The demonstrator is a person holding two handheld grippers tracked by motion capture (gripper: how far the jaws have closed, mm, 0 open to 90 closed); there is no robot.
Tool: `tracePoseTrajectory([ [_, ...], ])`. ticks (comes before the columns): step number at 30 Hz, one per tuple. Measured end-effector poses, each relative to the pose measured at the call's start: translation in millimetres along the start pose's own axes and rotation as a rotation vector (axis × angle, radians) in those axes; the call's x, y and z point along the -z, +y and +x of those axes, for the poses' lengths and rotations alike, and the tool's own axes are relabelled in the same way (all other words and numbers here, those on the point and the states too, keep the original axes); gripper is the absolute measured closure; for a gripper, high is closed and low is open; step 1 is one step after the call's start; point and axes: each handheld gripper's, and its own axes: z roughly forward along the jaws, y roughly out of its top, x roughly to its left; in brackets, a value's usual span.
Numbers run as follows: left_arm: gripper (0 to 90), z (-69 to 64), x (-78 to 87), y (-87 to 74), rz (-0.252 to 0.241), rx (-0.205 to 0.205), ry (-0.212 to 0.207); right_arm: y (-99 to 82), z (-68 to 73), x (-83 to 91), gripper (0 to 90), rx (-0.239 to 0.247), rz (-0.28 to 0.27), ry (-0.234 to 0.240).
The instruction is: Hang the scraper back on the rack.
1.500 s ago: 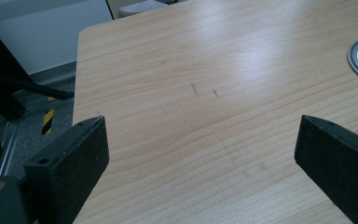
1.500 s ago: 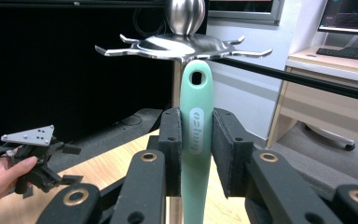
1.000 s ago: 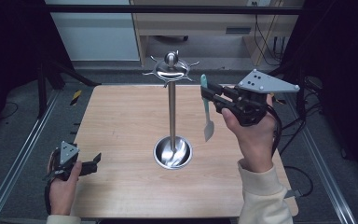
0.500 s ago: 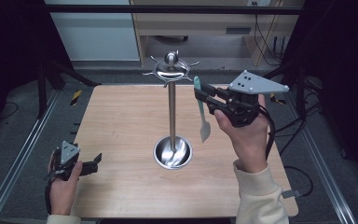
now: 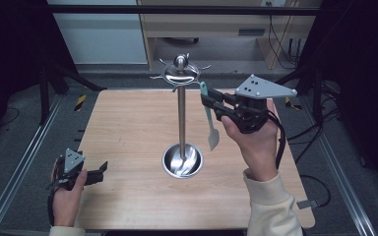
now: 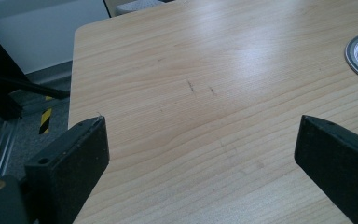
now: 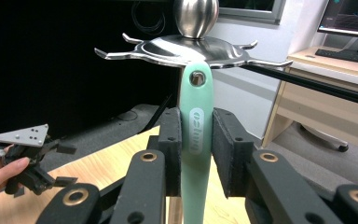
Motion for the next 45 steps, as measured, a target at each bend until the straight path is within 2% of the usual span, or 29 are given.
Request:
tracePoseTrajectory([
  [27,2.7,-0.6,-0.9,0.0,0.003,-0.006,-0.002,-5.9,3.5,-12.2,74.2,-0.021,-0.035,-0.021],
  [45,2.7,-1.6,-2.0,-0.2,0.009,-0.007,-0.008,-6.0,5.3,-14.0,73.8,-0.021,-0.034,-0.038],
])
